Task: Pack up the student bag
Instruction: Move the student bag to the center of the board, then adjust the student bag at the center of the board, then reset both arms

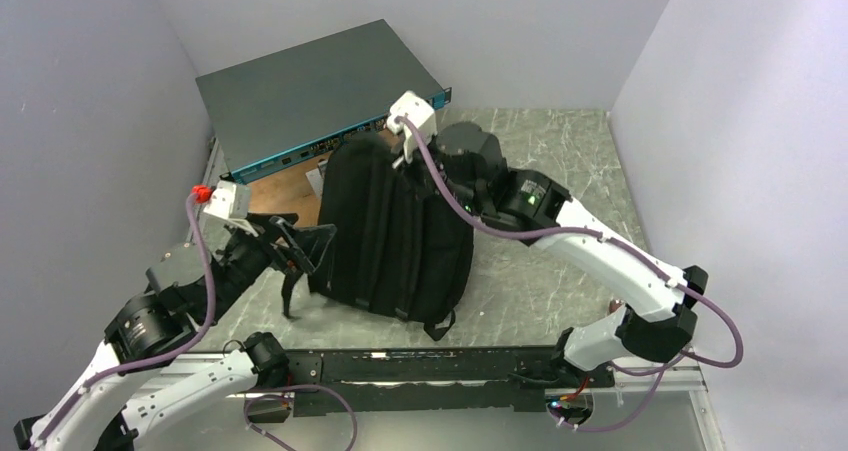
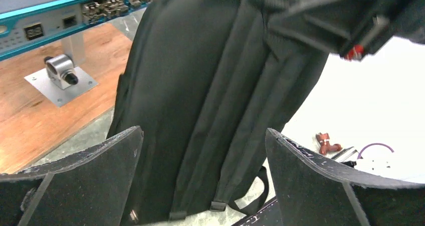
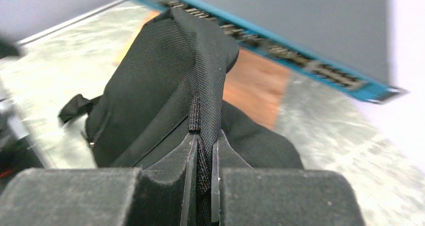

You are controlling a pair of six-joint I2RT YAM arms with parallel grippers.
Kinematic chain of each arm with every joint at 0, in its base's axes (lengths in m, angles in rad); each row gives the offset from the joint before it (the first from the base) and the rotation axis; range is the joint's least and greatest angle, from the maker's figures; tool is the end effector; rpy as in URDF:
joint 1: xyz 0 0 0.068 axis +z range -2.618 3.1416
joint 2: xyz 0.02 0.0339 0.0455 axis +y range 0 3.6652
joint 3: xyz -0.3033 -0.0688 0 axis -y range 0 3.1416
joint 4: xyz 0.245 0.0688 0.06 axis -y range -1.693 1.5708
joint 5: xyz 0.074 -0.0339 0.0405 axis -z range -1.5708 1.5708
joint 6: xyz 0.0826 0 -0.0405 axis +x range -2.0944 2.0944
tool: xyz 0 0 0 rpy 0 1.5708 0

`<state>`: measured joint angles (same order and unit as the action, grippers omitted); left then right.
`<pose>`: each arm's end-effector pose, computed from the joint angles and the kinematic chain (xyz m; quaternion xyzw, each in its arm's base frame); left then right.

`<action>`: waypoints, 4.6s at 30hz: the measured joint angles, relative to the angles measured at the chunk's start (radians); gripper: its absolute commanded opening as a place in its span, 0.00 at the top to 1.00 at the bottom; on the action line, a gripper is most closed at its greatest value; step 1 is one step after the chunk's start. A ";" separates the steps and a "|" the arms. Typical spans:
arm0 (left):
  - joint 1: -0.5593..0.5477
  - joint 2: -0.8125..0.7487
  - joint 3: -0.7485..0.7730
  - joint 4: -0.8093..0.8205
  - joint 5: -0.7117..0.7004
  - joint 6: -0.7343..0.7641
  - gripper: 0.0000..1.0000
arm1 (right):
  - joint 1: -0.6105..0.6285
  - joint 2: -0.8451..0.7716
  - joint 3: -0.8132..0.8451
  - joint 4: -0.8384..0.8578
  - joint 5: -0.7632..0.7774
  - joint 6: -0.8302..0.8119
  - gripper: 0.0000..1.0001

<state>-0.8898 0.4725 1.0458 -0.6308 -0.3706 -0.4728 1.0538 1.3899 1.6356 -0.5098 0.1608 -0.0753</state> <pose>0.0698 -0.0386 0.4262 0.0242 0.7254 -0.3209 0.6085 0.1789 0.2878 0.4890 -0.3822 0.6948 0.2285 0.5648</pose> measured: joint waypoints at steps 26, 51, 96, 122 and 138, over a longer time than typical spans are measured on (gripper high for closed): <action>0.064 0.171 -0.153 0.130 0.107 -0.072 0.02 | 0.207 0.016 -0.199 0.092 0.526 0.044 1.00; 0.084 0.252 -0.144 0.172 0.154 -0.090 0.03 | 0.082 -0.057 -0.199 0.189 0.504 0.110 0.54; 0.122 0.521 -0.026 0.341 0.342 -0.068 0.05 | -0.225 -0.290 -0.303 0.017 0.018 0.195 0.53; 0.134 0.301 -0.129 0.307 0.318 -0.097 0.04 | -0.390 -0.382 -0.525 0.153 0.162 0.387 1.00; 0.134 0.297 -0.142 0.285 0.321 -0.123 0.04 | -0.431 -0.306 -0.296 -0.028 0.090 0.322 0.40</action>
<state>-0.7559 0.7692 0.9043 -0.3458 -0.0494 -0.5961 0.6224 1.0840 1.3392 -0.5381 0.2504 0.2466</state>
